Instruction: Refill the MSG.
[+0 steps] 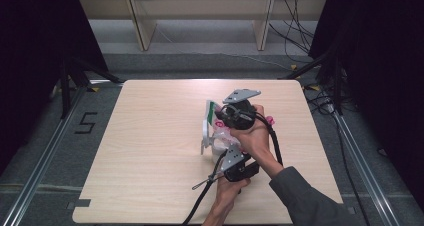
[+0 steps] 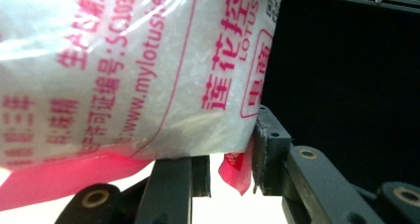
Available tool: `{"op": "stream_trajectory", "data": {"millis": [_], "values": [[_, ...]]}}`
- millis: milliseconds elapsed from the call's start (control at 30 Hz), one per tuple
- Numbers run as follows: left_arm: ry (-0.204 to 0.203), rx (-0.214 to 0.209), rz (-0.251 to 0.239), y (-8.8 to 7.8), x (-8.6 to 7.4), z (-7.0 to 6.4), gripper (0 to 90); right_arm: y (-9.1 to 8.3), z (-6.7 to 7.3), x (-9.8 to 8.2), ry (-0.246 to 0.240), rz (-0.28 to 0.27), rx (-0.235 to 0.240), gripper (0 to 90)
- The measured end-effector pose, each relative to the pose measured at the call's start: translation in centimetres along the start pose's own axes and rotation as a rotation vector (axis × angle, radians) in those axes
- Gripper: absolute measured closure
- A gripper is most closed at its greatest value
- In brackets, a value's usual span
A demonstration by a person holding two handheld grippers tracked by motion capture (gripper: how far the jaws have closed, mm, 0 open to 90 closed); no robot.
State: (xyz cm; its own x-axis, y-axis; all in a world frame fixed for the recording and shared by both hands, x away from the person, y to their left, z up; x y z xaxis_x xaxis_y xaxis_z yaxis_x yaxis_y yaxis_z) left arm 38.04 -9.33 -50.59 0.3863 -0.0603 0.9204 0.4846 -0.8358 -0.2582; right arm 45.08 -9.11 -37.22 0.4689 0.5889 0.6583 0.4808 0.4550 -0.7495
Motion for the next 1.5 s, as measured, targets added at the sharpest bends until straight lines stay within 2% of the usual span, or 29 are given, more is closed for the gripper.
{"op": "stream_trajectory", "data": {"millis": [100, 167, 300, 333, 367, 433, 467, 567, 600, 633, 733, 867, 900, 933, 967, 1000, 1067, 1133, 1167, 1200, 1333, 1400, 1433, 1467, 1500], "values": [[-0.004, -0.002, 0.006, 0.09, -0.13, 0.02, 72.0, 0.04, 0.34, -0.2, 0.011, 0.035, 0.004, 90.0], [-0.009, 0.005, 0.015, 0.02, -0.16, 0.01, 72.0, 0.33, 0.22, -0.21, -0.02, 0.026, -0.001, 90.0], [-0.006, 0.004, 0.014, 0.01, -0.15, 0.03, 72.0, 0.39, 0.28, -0.15, -0.007, 0.027, -0.001, 90.0], [-0.001, 0.011, 0.013, -0.05, -0.12, 0.04, 72.0, 0.15, 0.31, -0.15, 0.015, 0.028, 0.009, 90.0], [0.001, 0.006, 0.01, -0.03, -0.06, 0.13, 72.0, 0.21, 0.17, -0.04, 0.006, 0.005, 0.003, 90.0], [0.0, 0.004, 0.009, 0.01, -0.08, 0.14, 72.1, 0.21, 0.15, -0.03, 0.001, 0.004, 0.001, 90.0], [-0.003, 0.009, 0.017, 0.02, -0.14, 0.1, 72.0, 0.36, 0.32, -0.17, 0.005, 0.026, -0.005, 90.0], [-0.001, 0.003, 0.012, 0.02, -0.11, -0.01, 72.0, 0.35, 0.3, -0.25, 0.004, 0.042, -0.002, 90.0], [-0.001, 0.006, 0.013, -0.01, -0.08, 0.05, 72.0, 0.35, 0.3, -0.25, 0.004, 0.042, -0.002, 90.0], [-0.001, 0.005, 0.01, 0.02, -0.08, 0.06, 72.0, 0.4, 0.3, -0.17, 0.016, 0.018, 0.0, 90.0], [0.0, 0.003, 0.011, 0.01, -0.11, 0.02, 72.0, 0.39, 0.28, -0.24, -0.007, 0.038, 0.0, 90.0], [0.002, 0.005, 0.011, -0.01, -0.1, 0.04, 71.9, 0.4, 0.37, -0.19, 0.009, 0.034, 0.001, 90.0], [-0.037, -0.015, -0.025, 0.15, 0.05, -0.34, 72.0, 0.37, 0.32, -0.18, 0.006, 0.034, 0.0, 90.0], [0.003, 0.011, 0.016, -0.07, -0.13, 0.13, 72.0, 0.39, 0.3, -0.14, 0.014, 0.019, 0.001, 90.0], [0.0, -0.002, 0.004, 0.04, -0.09, 0.14, 72.1, 0.18, 0.36, -0.19, 0.023, 0.035, 0.013, 90.0], [-0.003, -0.003, 0.004, 0.03, -0.07, 0.13, 72.1, 0.31, 0.28, -0.07, 0.007, 0.007, -0.004, 90.0], [-0.006, -0.013, 0.006, -0.07, -0.02, 0.02, 72.0, 0.25, 0.41, -0.1, 0.022, 0.014, 0.0, 90.0], [-0.004, -0.011, 0.003, -0.06, 0.01, 0.1, 72.0, 0.02, 0.33, -0.11, 0.013, 0.025, 0.005, 90.0], [-0.008, -0.01, 0.005, -0.05, -0.01, 0.18, 72.0, 0.11, 0.26, -0.02, 0.009, 0.001, -0.006, 90.0], [-0.012, -0.015, 0.0, 0.04, -0.06, 0.22, 72.0, 0.06, 0.27, -0.02, 0.012, 0.002, -0.007, 90.0], [-0.011, -0.014, 0.01, 0.07, -0.16, 0.14, 71.9, 0.39, 0.27, -0.28, -0.01, 0.031, 0.001, 90.0], [-0.012, -0.014, 0.005, 0.1, -0.14, 0.11, 71.9, 0.52, 0.36, -0.3, 0.004, 0.024, 0.0, 90.0], [-0.012, -0.007, 0.005, 0.05, -0.13, 0.11, 71.9, 0.39, 0.2, -0.2, -0.01, 0.029, -0.001, 90.0], [0.0, -0.006, 0.007, -0.06, -0.08, 0.13, 71.9, 0.24, 0.3, -0.12, 0.009, 0.023, 0.009, 90.0], [0.004, -0.002, 0.009, -0.12, -0.06, 0.21, 72.0, 0.22, 0.21, -0.02, 0.009, 0.003, 0.006, 90.0]]}}
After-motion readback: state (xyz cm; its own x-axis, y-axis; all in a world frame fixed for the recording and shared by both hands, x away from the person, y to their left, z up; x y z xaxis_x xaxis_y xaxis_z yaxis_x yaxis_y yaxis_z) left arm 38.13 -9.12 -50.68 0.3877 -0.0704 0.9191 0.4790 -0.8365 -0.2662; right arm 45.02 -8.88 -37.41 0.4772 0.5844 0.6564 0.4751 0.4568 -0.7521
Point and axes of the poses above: each handheld gripper's, and its own axes: y roughly forward along the jaws, x roughly out of its top, z roughly to its left, the point moved 4 cm from there along y, roughly forward along the jaws, and after that the axes turned 14 degrees about z, right-handed, at the moved point
